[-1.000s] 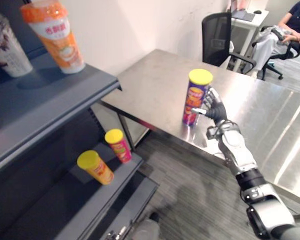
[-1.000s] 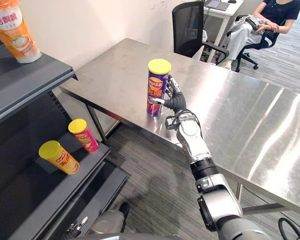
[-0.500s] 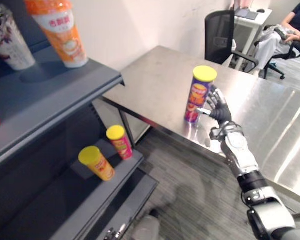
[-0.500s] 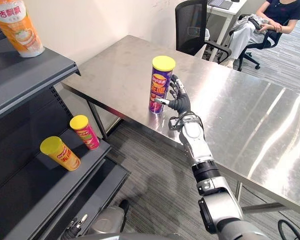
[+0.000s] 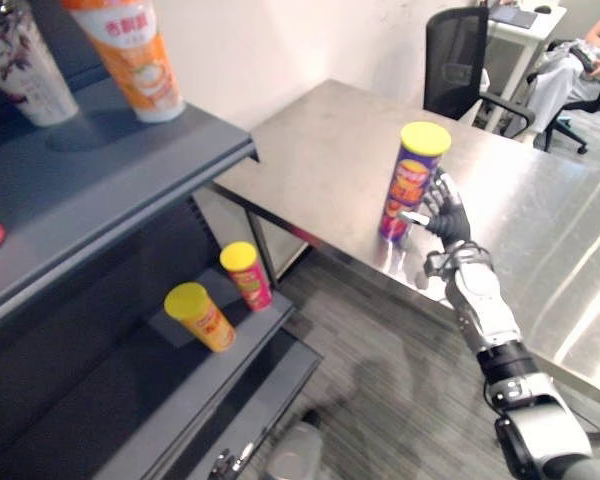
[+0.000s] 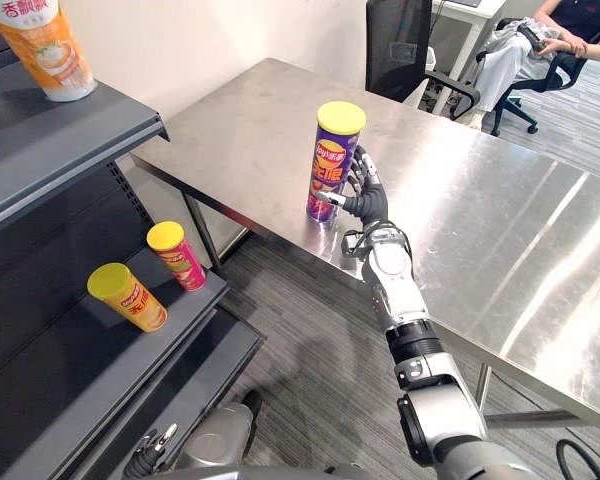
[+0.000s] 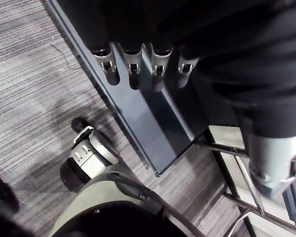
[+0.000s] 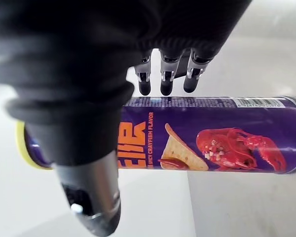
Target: Put the gum and the chips on the shelf.
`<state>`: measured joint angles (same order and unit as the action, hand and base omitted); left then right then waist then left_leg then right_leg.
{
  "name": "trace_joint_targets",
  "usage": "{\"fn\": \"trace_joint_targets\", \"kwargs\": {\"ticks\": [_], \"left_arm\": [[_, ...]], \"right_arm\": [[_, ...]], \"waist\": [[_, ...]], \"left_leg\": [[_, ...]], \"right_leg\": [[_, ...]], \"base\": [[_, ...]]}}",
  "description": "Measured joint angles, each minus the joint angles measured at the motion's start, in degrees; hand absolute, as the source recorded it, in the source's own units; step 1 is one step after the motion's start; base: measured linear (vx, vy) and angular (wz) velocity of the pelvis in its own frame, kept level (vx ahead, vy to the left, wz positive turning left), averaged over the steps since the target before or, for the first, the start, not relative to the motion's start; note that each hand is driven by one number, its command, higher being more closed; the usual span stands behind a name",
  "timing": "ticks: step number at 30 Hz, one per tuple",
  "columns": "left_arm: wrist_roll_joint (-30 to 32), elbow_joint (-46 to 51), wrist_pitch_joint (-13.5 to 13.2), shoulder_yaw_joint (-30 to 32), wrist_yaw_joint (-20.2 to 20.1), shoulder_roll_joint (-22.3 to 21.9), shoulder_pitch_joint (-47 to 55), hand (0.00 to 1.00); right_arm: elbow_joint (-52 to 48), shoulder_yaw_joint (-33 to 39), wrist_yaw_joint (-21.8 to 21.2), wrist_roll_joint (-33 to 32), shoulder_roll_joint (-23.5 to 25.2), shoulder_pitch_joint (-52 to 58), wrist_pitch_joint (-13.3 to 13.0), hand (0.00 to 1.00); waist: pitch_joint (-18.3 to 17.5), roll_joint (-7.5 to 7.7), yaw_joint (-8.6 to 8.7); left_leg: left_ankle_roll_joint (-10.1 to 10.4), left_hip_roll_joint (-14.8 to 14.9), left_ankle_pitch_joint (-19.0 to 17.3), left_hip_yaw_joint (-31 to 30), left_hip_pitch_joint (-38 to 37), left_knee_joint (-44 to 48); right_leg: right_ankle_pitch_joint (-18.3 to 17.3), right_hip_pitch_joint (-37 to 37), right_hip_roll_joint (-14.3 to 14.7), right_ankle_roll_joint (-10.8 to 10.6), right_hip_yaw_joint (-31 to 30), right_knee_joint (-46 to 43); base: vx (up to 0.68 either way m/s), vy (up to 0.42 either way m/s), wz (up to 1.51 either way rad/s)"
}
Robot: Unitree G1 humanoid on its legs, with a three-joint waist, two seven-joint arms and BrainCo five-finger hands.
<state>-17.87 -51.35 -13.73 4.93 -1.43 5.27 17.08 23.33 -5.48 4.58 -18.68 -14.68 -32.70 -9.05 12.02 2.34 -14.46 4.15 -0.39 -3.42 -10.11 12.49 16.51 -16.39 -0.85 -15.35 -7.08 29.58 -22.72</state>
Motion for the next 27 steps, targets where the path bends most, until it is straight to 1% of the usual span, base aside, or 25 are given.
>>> {"fn": "trace_joint_targets", "kwargs": {"ticks": [3,7,9,14,19,21,25,26,27], "left_arm": [[0.0,0.0,0.0,-0.2,-0.1,0.0,-0.3,0.0],[0.0,0.0,-0.1,-0.3,-0.5,0.0,-0.6,0.0],[-0.2,0.0,-0.1,-0.3,-1.1,0.0,-1.0,0.0],[-2.1,0.0,-0.1,-0.7,-1.2,0.0,-1.1,0.0],[-2.3,0.4,-0.2,-2.0,-1.2,0.2,-1.3,0.0],[-2.3,0.5,-0.2,-2.6,-1.3,0.5,-1.4,0.0],[-2.3,0.6,-0.2,-2.8,-1.3,0.5,-1.6,0.0],[-2.3,0.7,-0.2,-2.9,-1.3,0.5,-1.6,0.0],[-2.3,0.7,-0.2,-2.9,-1.3,0.5,-1.6,0.0]], "right_arm": [[0.0,0.1,0.2,-0.3,-0.1,-1.6,-0.1,0.0],[0.2,0.3,0.3,-0.4,-0.1,-3.2,-1.0,0.0],[0.4,0.6,0.3,-0.4,-0.3,-4.7,-1.5,0.0],[3.1,0.6,0.3,-0.4,-0.8,-5.6,-1.6,0.0],[4.6,0.6,0.3,-0.4,-1.3,-8.4,-1.7,0.0],[4.6,0.6,0.3,-0.4,-1.3,-8.5,-1.7,0.0],[5.9,0.6,0.3,-0.7,-1.3,-9.2,-1.7,0.0],[7.0,0.6,0.2,-0.9,-1.3,-9.5,-1.7,1.0],[7.6,0.6,0.2,-1.5,-1.3,-10.0,-1.7,1.0]], "waist": [[0.8,-0.4,0.03],[1.0,-0.47,-0.24],[2.0,-0.55,-0.25],[2.3,-0.66,-0.63],[3.7,-1.34,-0.59],[3.7,-1.33,-0.64],[3.9,-1.45,-1.26],[3.9,-1.47,-1.3],[4.0,-1.53,-1.31]], "left_leg": [[0.0,0.1,0.0,0.0,1.1,0.7],[0.0,0.1,0.0,0.1,1.6,0.7],[0.0,0.1,0.0,0.2,1.7,0.9],[0.0,0.1,0.0,0.4,2.5,1.3],[-0.1,0.1,-0.2,0.5,2.6,1.7],[-0.1,0.1,-0.3,0.6,2.8,1.7],[-0.1,0.1,-0.3,0.7,3.3,1.8],[-0.1,0.1,-0.3,0.7,3.3,1.8],[-0.1,0.1,-0.3,0.7,3.3,1.9]], "right_leg": [[-0.1,0.9,0.0,0.1,-0.1,-0.7],[-0.1,1.7,-0.1,0.2,-0.2,-1.0],[-0.3,1.8,-0.3,0.3,-0.3,-1.5],[-0.4,2.6,-0.4,0.3,-0.4,-2.0],[-0.7,2.7,-0.5,0.5,-0.6,-2.7],[-0.9,2.9,-0.6,0.5,-0.6,-3.1],[-1.1,3.8,-0.8,0.5,-0.8,-3.6],[-1.1,3.8,-0.8,0.5,-0.7,-3.6],[-1.1,3.8,-0.8,0.5,-0.7,-3.6]], "base": [[0.0,0.0,0.0],[0.0,0.0,0.0],[0.0,0.0,0.0],[0.0,0.0,0.0],[-0.01,0.001,0.0],[-0.02,0.0,0.01],[0.0,0.0,0.0],[0.0,0.0,0.0],[0.0,0.0,0.0]]}}
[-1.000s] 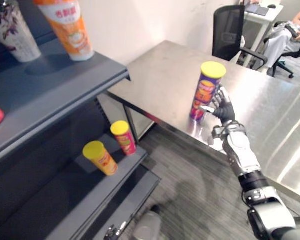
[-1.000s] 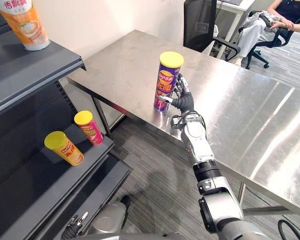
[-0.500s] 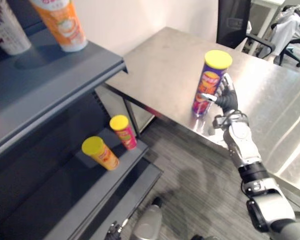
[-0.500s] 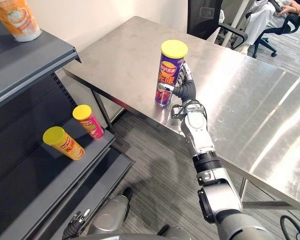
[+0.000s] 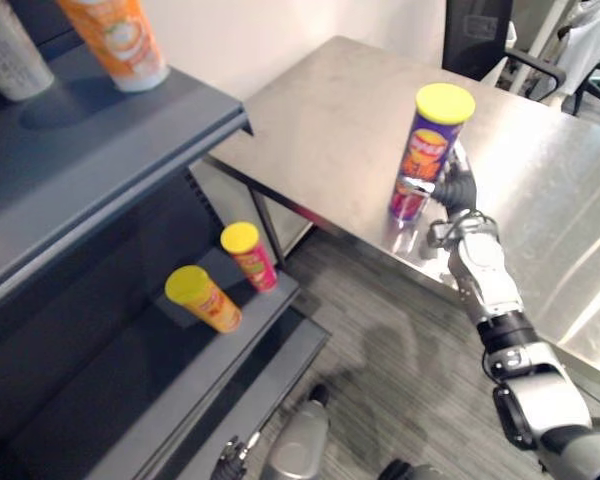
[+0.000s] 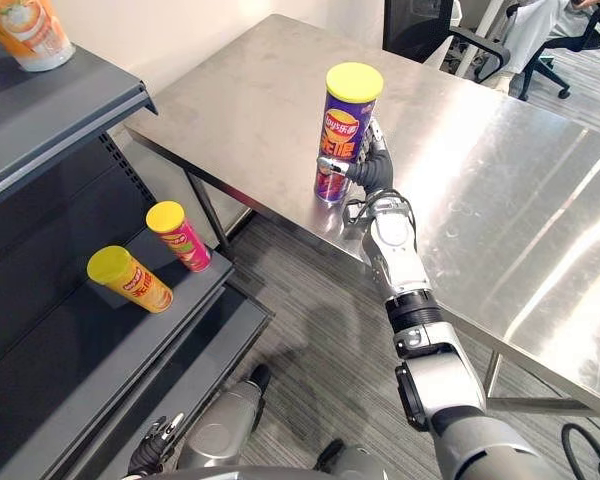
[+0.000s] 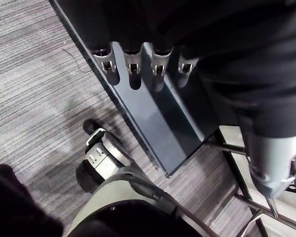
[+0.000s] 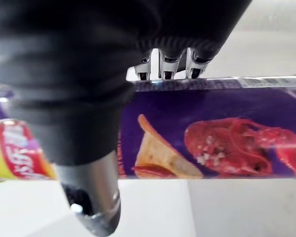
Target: Put the gum and the chips on the shelf.
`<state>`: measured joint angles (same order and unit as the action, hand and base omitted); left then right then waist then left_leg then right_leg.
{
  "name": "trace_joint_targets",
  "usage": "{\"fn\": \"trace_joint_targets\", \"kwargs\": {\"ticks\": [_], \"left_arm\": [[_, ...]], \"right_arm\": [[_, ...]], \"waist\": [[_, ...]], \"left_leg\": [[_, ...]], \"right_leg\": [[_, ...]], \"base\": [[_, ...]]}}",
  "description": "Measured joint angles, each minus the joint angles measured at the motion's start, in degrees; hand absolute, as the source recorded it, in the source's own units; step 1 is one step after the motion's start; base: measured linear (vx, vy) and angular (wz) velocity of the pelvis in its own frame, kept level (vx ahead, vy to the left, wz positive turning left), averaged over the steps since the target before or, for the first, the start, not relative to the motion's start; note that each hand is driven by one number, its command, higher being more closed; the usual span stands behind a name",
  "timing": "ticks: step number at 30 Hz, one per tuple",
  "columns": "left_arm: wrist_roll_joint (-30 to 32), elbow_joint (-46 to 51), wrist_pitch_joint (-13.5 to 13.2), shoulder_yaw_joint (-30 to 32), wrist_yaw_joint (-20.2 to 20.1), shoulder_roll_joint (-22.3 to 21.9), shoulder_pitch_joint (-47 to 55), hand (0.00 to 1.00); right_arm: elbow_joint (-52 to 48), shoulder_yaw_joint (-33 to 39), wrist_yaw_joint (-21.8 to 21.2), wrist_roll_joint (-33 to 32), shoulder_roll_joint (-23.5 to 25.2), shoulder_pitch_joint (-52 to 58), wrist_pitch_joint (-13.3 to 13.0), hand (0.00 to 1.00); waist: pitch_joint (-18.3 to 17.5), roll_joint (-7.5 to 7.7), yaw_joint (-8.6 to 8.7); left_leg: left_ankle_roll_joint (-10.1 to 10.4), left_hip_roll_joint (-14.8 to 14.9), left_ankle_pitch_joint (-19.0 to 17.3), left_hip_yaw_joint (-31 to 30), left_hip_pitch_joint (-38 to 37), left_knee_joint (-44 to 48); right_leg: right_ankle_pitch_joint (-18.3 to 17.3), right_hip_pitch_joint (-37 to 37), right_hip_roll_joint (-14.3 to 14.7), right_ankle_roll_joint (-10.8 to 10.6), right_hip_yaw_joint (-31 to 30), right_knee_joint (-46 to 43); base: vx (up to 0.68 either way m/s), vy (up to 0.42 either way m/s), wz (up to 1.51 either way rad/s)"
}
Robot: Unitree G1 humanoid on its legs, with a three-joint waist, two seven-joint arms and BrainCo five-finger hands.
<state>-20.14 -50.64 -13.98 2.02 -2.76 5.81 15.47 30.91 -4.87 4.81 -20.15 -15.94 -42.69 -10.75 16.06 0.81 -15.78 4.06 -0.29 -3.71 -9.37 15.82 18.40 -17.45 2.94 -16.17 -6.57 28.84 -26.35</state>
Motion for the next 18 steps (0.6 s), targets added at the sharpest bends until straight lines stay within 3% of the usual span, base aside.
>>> {"fn": "trace_joint_targets", "kwargs": {"ticks": [18], "left_arm": [[0.0,0.5,0.1,-1.7,0.0,0.5,-0.2,0.0]], "right_arm": [[1.3,-1.3,-0.7,-0.2,0.0,-2.7,0.0,1.0]], "waist": [[0.9,-0.65,-0.01]], "left_leg": [[0.1,0.1,-0.1,0.0,0.0,0.1]], "right_leg": [[-0.7,0.1,-0.1,0.2,0.1,-0.9]], "base": [[0.0,0.0,0.0]]}}
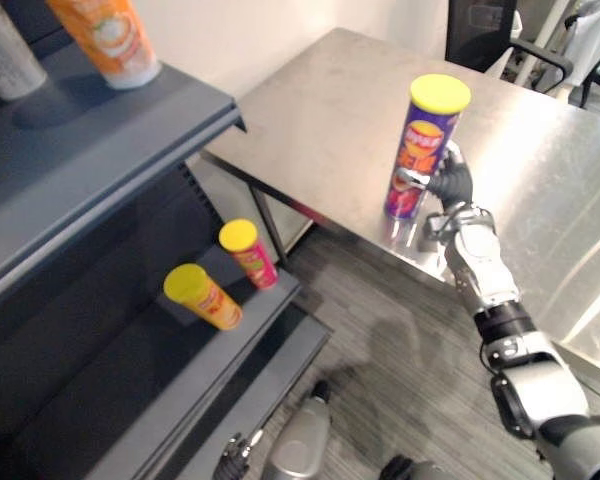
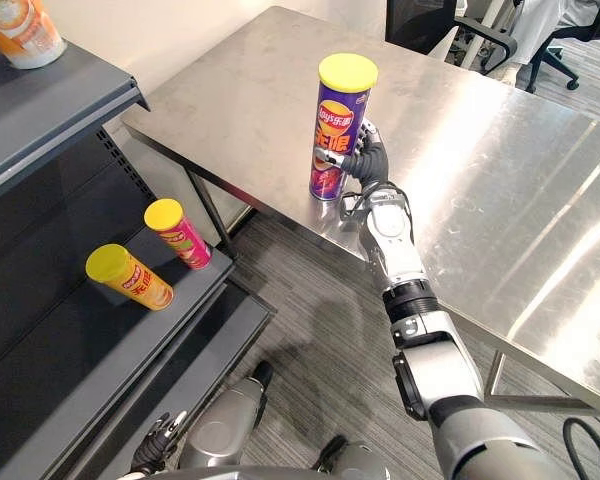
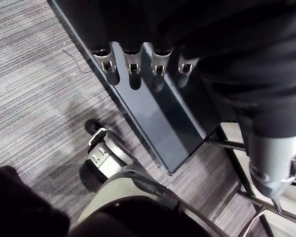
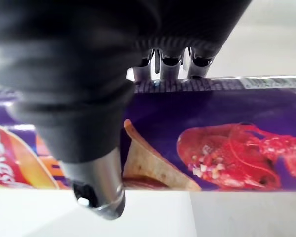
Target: Put the gum and the chips on the shelf.
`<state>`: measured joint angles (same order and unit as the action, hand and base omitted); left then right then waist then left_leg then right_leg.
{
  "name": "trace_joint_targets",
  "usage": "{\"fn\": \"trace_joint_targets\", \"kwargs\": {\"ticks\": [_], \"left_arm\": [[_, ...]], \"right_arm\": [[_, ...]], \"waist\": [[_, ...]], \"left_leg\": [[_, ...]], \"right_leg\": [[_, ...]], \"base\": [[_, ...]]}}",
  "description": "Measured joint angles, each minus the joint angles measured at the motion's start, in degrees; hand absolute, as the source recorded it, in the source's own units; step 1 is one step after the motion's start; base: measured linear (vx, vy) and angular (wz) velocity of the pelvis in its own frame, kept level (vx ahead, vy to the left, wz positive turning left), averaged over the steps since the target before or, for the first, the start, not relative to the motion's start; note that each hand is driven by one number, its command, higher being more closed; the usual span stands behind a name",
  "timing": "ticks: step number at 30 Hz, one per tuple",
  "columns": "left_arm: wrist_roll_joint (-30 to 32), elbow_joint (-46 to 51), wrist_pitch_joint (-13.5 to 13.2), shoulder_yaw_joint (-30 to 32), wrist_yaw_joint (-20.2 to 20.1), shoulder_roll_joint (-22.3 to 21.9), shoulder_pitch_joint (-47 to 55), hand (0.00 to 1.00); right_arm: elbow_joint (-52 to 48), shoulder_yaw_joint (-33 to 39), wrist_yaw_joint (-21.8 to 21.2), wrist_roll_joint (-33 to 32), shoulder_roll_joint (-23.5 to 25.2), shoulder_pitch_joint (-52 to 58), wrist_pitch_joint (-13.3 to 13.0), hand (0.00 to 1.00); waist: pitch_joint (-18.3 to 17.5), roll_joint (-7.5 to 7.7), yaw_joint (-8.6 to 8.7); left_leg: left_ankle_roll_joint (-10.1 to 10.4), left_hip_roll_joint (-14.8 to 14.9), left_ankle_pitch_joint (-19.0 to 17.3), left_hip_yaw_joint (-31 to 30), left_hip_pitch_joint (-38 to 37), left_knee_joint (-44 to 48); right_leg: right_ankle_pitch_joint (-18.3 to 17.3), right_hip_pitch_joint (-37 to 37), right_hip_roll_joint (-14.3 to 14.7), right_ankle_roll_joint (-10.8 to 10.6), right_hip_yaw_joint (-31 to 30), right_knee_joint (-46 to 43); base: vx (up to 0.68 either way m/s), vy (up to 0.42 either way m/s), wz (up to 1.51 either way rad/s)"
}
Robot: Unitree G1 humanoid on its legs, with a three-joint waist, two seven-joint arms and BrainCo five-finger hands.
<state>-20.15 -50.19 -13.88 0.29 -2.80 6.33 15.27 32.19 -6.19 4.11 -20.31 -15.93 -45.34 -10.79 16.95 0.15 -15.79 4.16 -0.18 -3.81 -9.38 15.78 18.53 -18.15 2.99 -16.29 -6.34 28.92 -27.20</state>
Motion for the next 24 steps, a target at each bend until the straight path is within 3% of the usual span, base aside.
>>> {"fn": "trace_joint_targets", "kwargs": {"ticks": [5,9,13,15,16,20,24], "left_arm": [[0.0,0.5,0.1,0.0,0.0,0.1,0.1,0.0],[0.0,1.0,0.3,0.0,0.0,0.3,0.4,0.0],[0.0,1.0,0.3,0.0,0.0,0.6,0.7,0.0],[0.0,1.0,0.3,0.2,0.1,1.1,0.9,0.0],[0.0,0.8,0.3,0.3,0.1,1.6,1.0,0.0],[0.0,-0.3,0.2,1.3,0.1,2.3,1.2,0.0],[0.1,-2.0,-0.1,2.4,0.0,2.4,1.4,0.0]], "right_arm": [[-1.7,-1.9,0.0,-0.1,0.1,0.0,-0.4,1.0],[-10.4,-2.9,0.6,-0.3,0.1,0.6,-0.7,1.0],[-25.3,-3.2,0.4,-0.6,0.1,6.3,-1.6,1.0],[-30.2,-3.0,0.2,-0.6,0.2,10.4,-1.7,1.0],[-33.2,-2.3,-0.3,-0.5,0.2,14.0,-1.7,1.0],[-35.0,2.9,-2.1,-0.5,0.0,21.6,-1.4,1.0],[-36.8,8.1,-3.1,-1.2,-1.5,26.3,-1.1,1.0]], "waist": [[0.1,0.13,0.05],[0.1,0.4,0.78],[0.0,0.74,1.7],[-0.4,1.51,2.49],[-0.8,2.21,3.67],[-3.0,3.95,5.91],[-4.5,4.78,7.77]], "left_leg": [[0.0,0.5,0.0,0.9,-0.5,-0.2],[0.2,1.2,-0.1,1.4,-1.0,-0.4],[0.4,2.6,-0.6,3.8,-2.7,-0.8],[0.4,3.1,-0.7,4.6,-3.7,-1.6],[0.5,3.5,-0.7,5.3,-4.2,-2.2],[0.5,4.6,-0.7,6.8,-5.1,-3.4],[0.5,5.1,-0.7,8.1,-6.1,-4.6]], "right_leg": [[0.0,0.0,0.3,0.0,-0.6,0.3],[0.2,-0.3,1.1,0.0,-1.2,1.1],[1.1,-1.2,2.4,0.2,-3.1,2.9],[1.6,-1.5,2.9,0.2,-4.3,3.9],[2.2,-1.8,3.5,0.3,-4.8,5.1],[4.5,-2.3,5.4,0.3,-7.0,9.0],[7.5,-3.4,7.1,0.4,-9.1,13.4]], "base": [[0.01,-0.003,-0.06],[0.01,-0.014,-0.09],[0.03,-0.015,-0.27],[0.03,-0.009,-0.34],[0.02,-0.009,-0.23],[0.02,0.001,-0.29],[0.03,0.027,-0.32]]}}
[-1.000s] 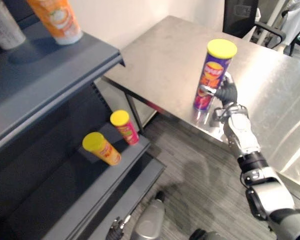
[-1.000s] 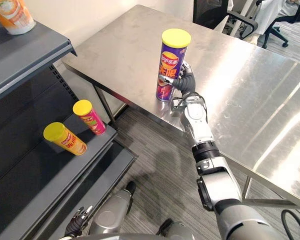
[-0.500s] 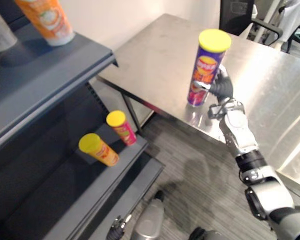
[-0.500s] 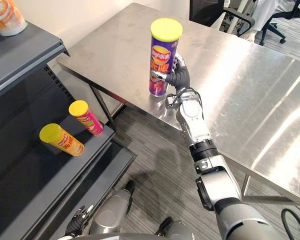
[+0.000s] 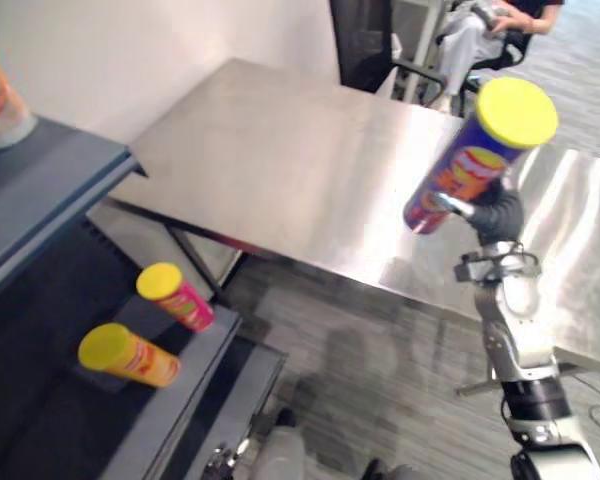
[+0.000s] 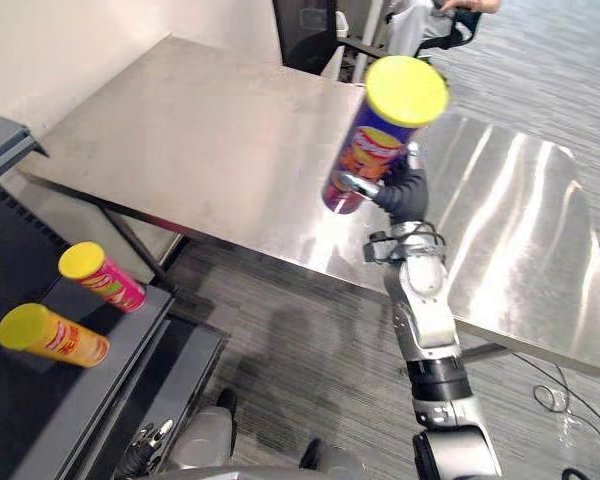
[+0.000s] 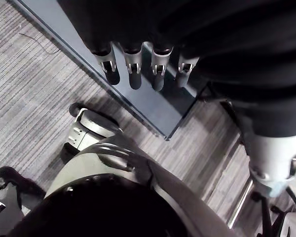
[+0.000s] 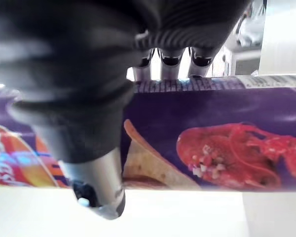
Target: Put the gum and the chips on the shelf.
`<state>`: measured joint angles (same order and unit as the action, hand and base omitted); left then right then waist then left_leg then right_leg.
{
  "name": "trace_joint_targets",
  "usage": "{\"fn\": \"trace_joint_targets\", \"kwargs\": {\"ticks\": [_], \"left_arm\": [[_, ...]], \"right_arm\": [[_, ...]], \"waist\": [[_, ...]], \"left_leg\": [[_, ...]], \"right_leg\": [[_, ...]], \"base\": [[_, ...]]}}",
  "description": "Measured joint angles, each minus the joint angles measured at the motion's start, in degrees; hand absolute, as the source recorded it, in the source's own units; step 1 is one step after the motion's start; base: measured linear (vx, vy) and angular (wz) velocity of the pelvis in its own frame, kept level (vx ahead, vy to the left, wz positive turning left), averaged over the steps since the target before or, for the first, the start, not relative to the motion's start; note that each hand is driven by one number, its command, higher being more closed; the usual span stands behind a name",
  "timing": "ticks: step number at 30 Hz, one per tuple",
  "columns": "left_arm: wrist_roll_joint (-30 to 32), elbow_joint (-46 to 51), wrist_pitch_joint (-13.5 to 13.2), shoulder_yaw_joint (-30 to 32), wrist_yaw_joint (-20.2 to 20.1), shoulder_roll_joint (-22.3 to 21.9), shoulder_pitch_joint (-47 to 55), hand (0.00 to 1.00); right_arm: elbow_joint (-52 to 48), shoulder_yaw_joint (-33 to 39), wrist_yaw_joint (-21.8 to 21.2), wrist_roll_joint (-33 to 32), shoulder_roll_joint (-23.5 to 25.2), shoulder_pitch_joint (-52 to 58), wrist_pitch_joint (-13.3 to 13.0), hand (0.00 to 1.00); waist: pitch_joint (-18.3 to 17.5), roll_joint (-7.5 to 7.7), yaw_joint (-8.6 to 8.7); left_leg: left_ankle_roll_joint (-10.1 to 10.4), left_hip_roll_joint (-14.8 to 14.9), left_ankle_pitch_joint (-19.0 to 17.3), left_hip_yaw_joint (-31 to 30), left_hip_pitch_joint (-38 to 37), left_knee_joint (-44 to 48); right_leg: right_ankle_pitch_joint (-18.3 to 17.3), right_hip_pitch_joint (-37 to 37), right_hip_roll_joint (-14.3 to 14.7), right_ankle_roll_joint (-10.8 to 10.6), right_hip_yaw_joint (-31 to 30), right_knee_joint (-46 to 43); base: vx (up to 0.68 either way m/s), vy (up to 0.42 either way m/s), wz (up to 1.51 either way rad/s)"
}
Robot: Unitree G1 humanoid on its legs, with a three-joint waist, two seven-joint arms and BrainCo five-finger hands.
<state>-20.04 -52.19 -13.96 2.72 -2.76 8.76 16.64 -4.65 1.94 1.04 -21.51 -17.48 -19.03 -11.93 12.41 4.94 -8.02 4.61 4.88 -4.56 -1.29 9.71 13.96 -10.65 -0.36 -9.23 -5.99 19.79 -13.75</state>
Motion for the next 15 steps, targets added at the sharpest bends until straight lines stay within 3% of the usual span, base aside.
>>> {"fn": "trace_joint_targets", "kwargs": {"ticks": [2,5,15], "left_arm": [[0.1,-0.5,0.0,0.0,0.0,0.0,0.1,0.0],[0.1,-0.7,-0.5,0.3,0.2,0.2,1.4,0.0],[1.1,-2.1,-0.4,1.7,0.6,-0.4,1.5,0.0]], "right_arm": [[-1.2,2.3,-1.1,-0.8,-1.8,3.0,0.0,1.0],[-1.5,5.3,-3.1,-3.1,-2.8,7.3,-0.7,1.0],[-1.3,8.9,-5.4,-6.2,-4.0,16.6,-1.3,1.0]], "waist": [[-1.2,0.0,0.52],[-3.6,-0.02,2.63],[-6.3,-1.24,6.32]], "left_leg": [[-0.1,0.0,-0.1,0.9,-0.4,-0.5],[-0.3,-0.1,0.1,2.3,-1.1,-1.9],[-0.7,-0.7,1.0,5.2,-3.1,-5.6]], "right_leg": [[0.7,0.0,0.2,-0.1,-1.0,1.1],[1.8,0.2,0.4,-0.2,-2.5,3.0],[3.8,0.3,0.1,-0.8,-5.1,6.3]], "base": [[0.01,0.029,-0.27],[0.02,0.024,-0.22],[0.03,0.015,-0.16]]}}
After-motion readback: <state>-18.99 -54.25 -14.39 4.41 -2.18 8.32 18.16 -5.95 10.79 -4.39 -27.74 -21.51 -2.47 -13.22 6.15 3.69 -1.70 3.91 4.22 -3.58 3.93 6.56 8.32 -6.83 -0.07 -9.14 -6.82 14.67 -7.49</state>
